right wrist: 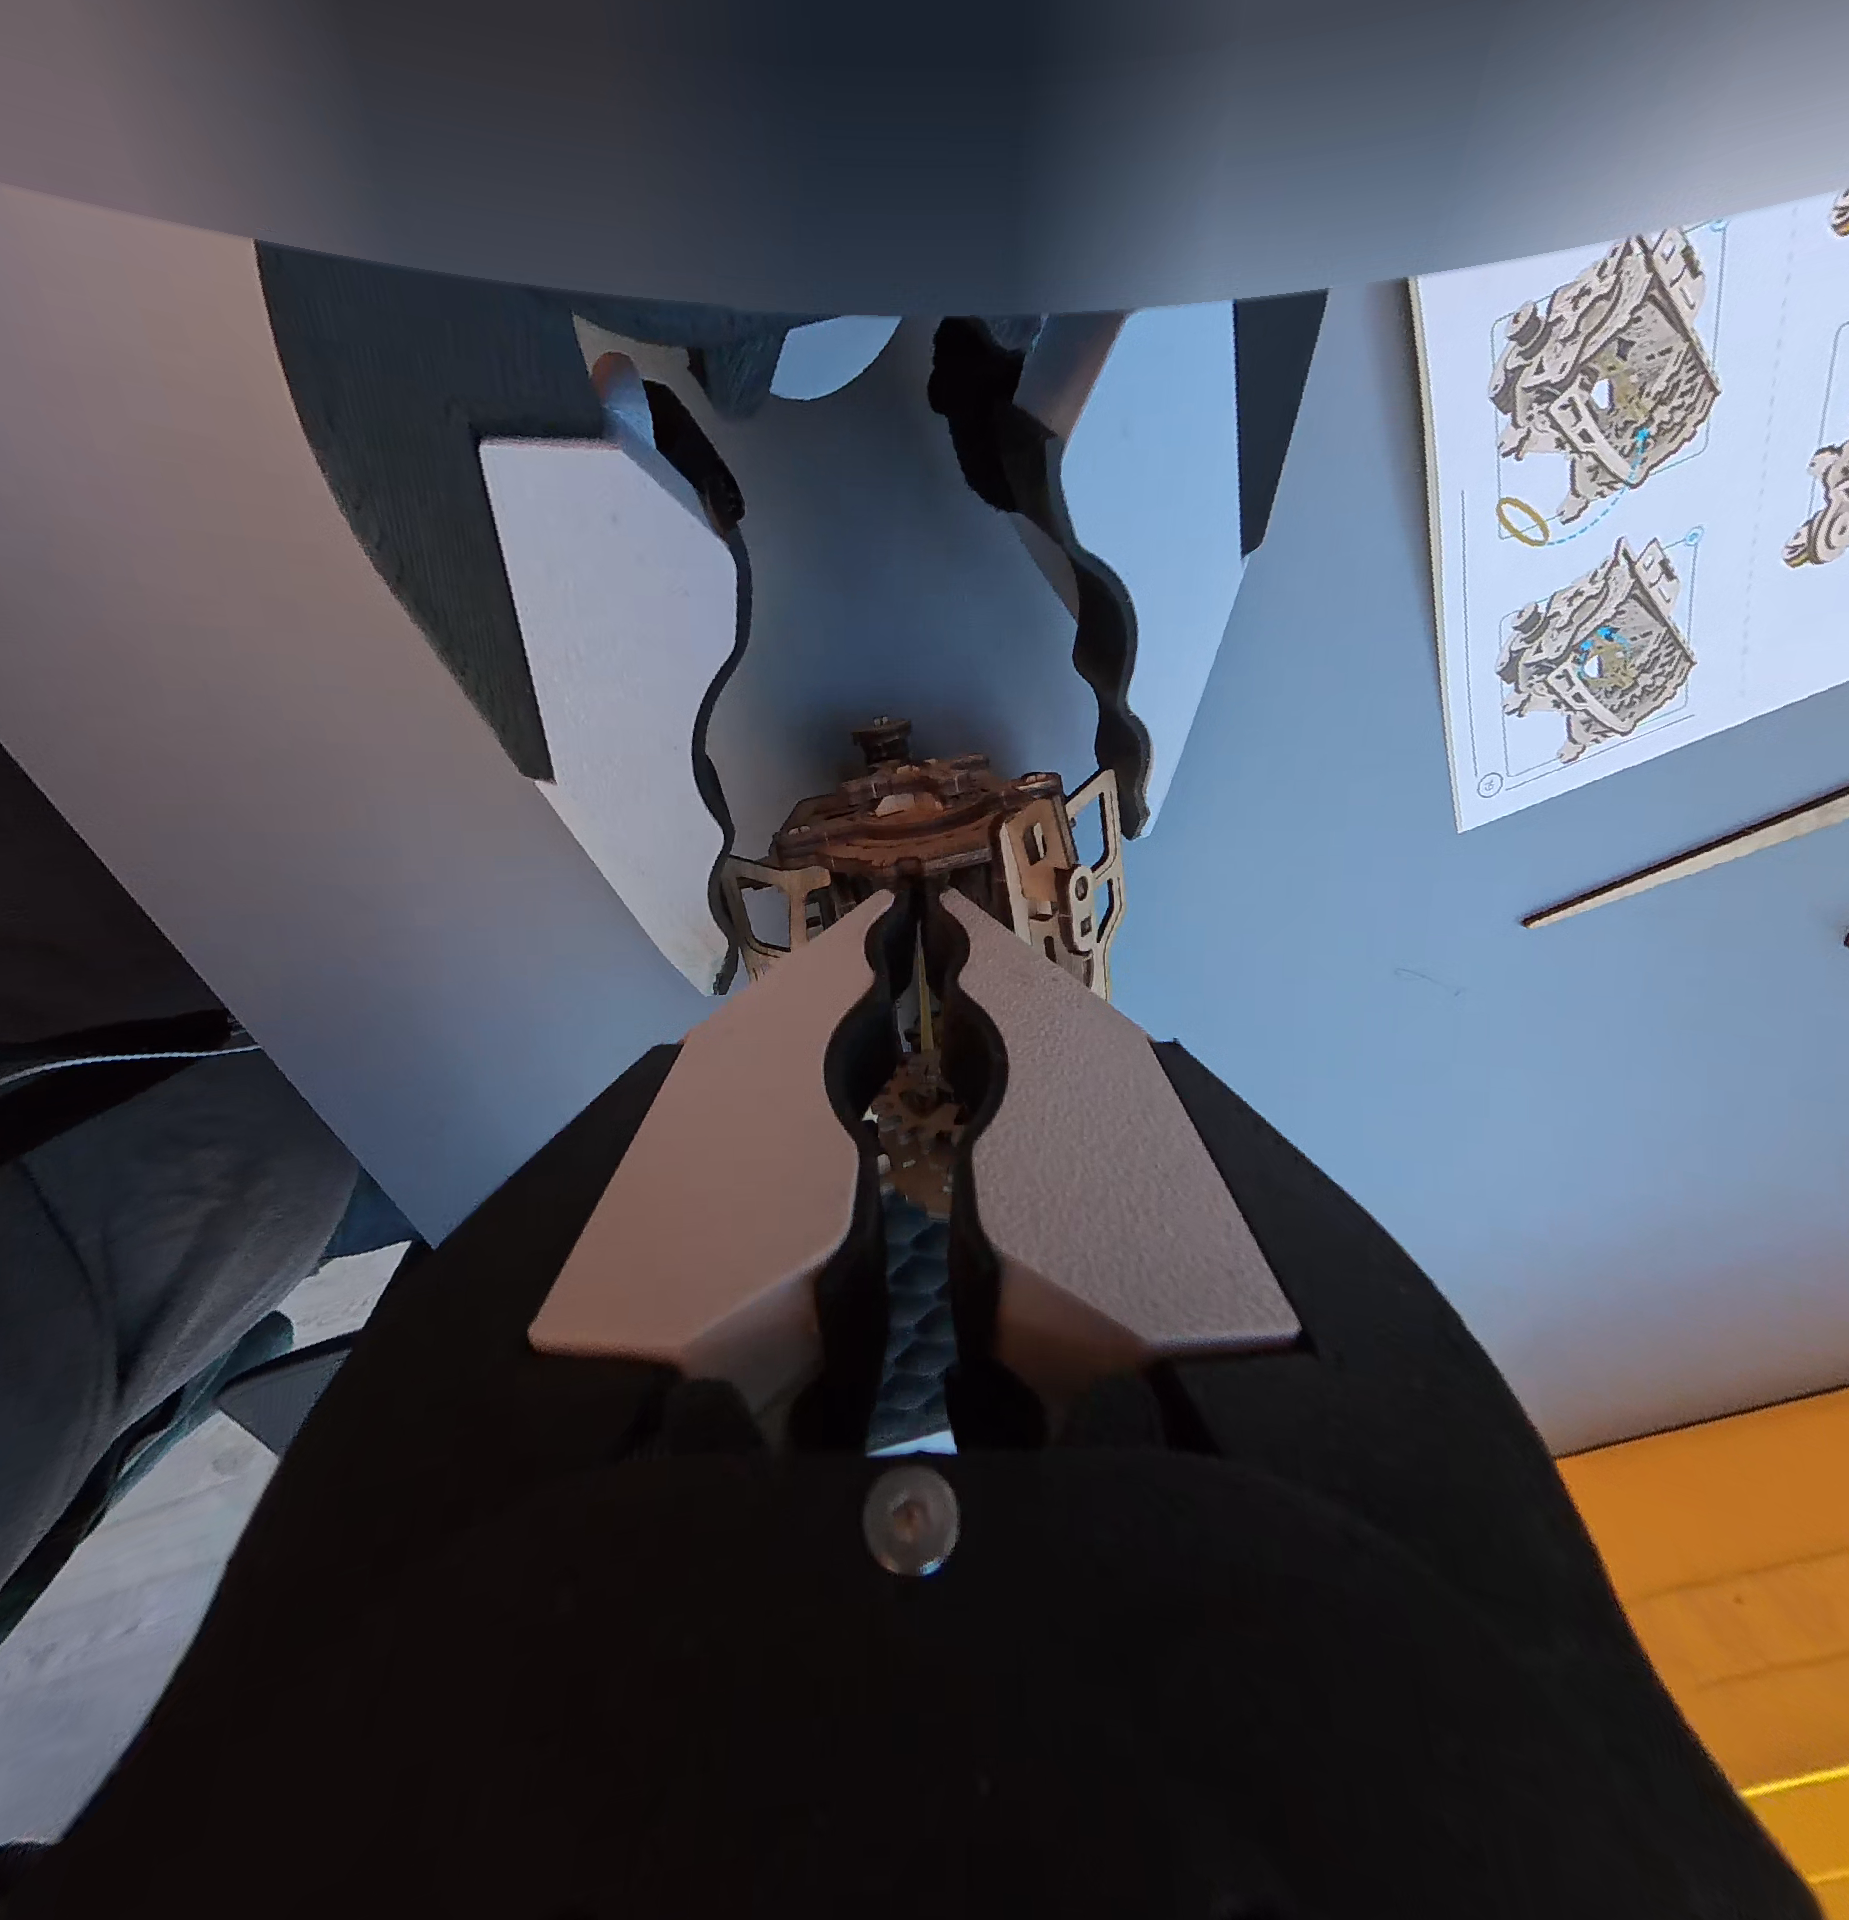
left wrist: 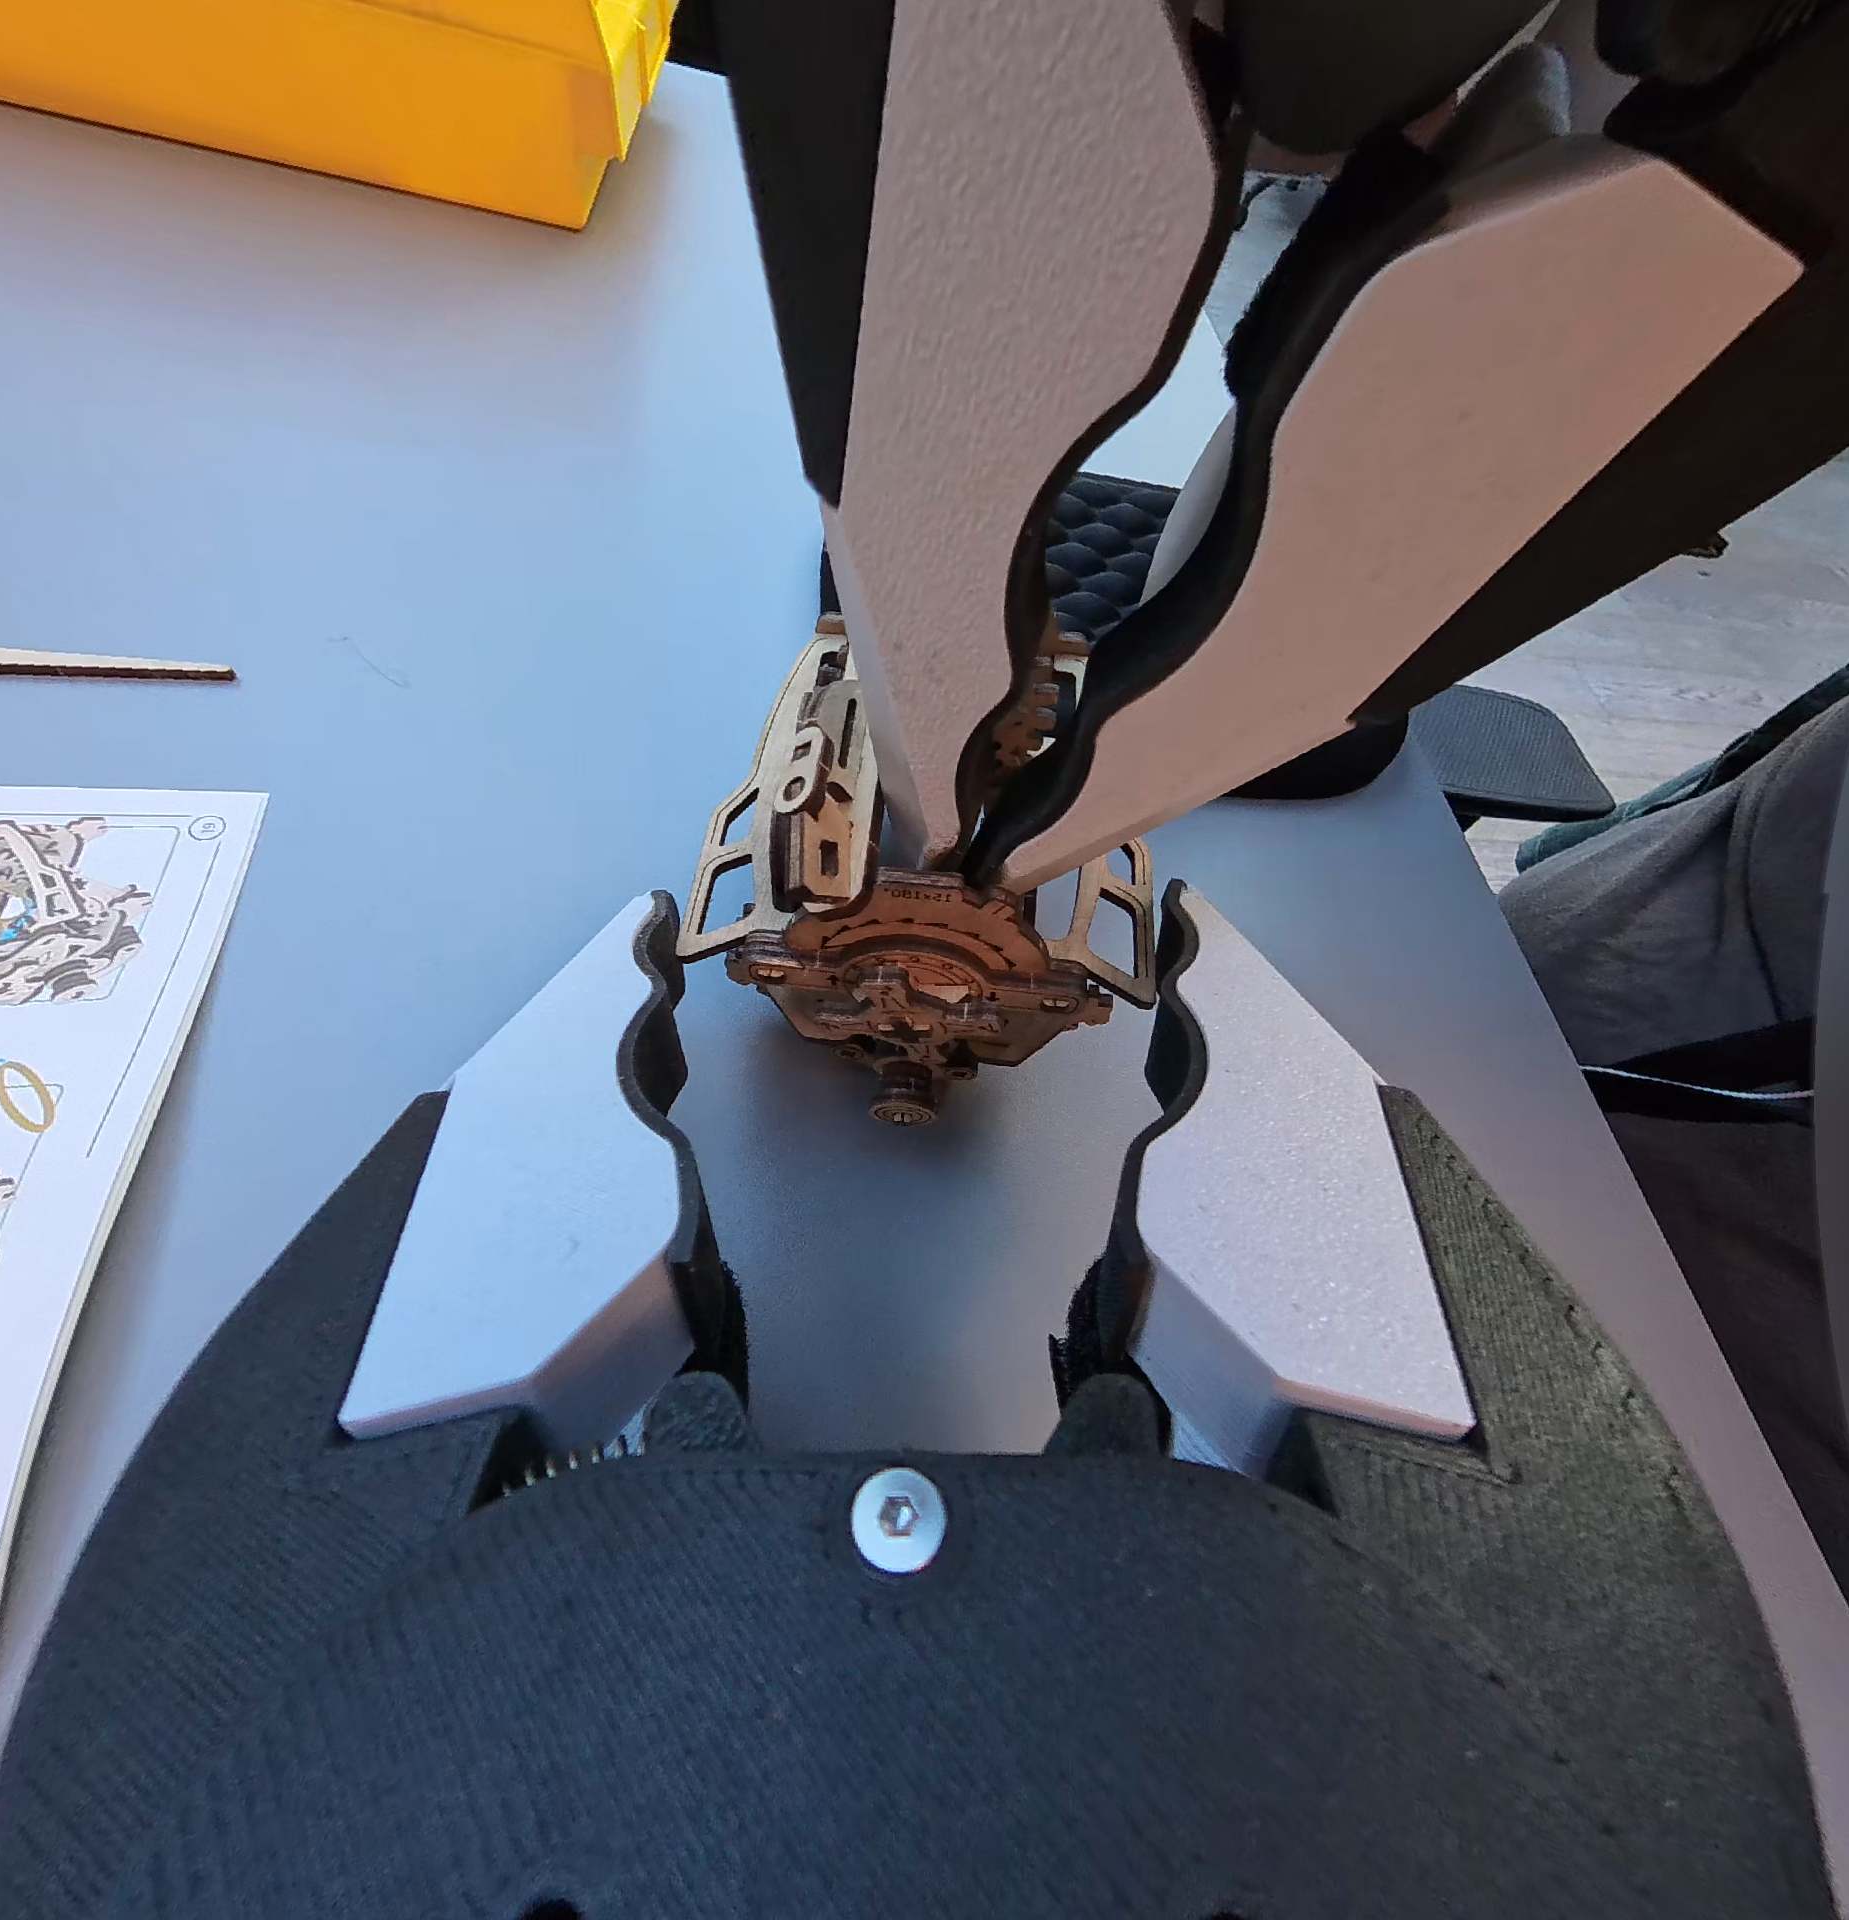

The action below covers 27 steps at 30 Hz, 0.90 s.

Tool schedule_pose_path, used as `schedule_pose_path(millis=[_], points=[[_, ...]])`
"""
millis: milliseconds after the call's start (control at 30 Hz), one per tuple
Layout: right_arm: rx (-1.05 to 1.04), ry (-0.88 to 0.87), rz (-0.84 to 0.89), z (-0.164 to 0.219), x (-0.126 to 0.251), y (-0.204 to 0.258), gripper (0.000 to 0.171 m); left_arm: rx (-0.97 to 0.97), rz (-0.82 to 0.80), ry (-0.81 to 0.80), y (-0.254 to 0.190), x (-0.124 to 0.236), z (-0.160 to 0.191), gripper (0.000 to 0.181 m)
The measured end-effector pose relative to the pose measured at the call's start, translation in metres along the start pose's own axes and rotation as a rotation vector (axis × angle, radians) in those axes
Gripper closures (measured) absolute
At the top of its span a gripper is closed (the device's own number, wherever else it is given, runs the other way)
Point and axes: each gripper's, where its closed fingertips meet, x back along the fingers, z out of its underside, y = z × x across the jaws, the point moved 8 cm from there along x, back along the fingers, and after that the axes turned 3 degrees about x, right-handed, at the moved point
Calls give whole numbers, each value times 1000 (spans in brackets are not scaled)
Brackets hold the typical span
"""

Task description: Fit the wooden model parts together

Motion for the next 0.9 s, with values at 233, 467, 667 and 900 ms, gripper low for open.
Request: schedule_pose_path(millis=[233,467,667,900], points=[[15,32,-18,-1,-1,0,171,0,2,0,0,0,0,91],[-3,-15,-16,2,0,-2,171,4,3,-1,0,0,0,91],[13,-25,-5,1,1,-1,171,-7,-3,-1,-1,0,0,91],[31,21,5,-3,2,0,171,-11,-7,-1,-1,0,0,91]])
